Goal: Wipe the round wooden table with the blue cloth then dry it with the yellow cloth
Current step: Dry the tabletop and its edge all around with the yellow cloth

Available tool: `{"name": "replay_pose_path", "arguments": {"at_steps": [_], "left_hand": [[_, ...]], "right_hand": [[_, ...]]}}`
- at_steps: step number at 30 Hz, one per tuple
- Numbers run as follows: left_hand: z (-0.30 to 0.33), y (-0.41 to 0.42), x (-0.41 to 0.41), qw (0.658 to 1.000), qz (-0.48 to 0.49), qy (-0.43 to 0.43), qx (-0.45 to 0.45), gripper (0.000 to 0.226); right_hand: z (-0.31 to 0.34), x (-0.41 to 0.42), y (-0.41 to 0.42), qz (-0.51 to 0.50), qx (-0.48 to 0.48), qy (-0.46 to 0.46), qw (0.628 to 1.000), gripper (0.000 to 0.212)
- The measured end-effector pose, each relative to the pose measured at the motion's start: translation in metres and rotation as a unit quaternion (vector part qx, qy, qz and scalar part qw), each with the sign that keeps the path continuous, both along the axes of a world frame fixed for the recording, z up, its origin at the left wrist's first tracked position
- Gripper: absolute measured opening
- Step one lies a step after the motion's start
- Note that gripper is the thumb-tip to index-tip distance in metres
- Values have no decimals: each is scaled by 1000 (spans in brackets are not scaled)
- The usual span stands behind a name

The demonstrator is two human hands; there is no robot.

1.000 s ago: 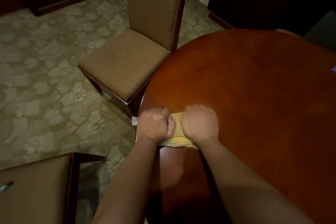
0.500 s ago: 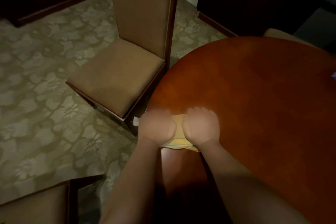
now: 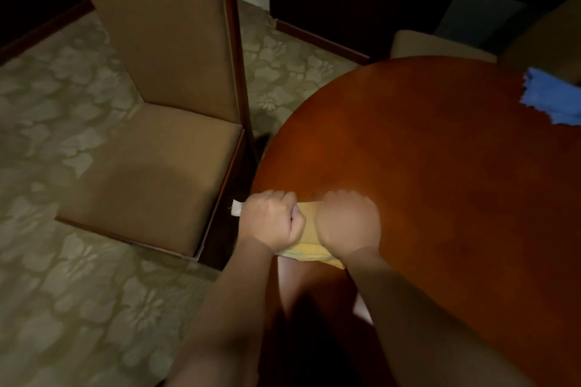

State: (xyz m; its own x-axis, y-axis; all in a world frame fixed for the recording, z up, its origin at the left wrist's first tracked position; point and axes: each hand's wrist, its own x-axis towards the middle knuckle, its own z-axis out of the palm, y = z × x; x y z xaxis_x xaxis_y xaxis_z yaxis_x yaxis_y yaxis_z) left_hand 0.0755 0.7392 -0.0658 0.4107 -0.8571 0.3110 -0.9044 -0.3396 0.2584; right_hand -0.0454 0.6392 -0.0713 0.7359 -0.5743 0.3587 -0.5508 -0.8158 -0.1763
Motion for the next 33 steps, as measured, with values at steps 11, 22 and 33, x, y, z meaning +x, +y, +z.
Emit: {"name": "replay_pose_path", "arguments": {"at_steps": [11, 22, 33], "left_hand": [[-4, -63, 53, 999, -40, -5, -27, 28], [-6, -106, 85, 993, -113, -8, -26, 29], [2, -119, 96, 987, -156, 17, 37, 28]], "right_hand": [[-3, 44, -47, -67, -12, -16, 998, 32], [-3, 66, -71, -139, -19, -24, 990, 30], [-1, 72, -79, -158, -8, -3, 987, 30]]}}
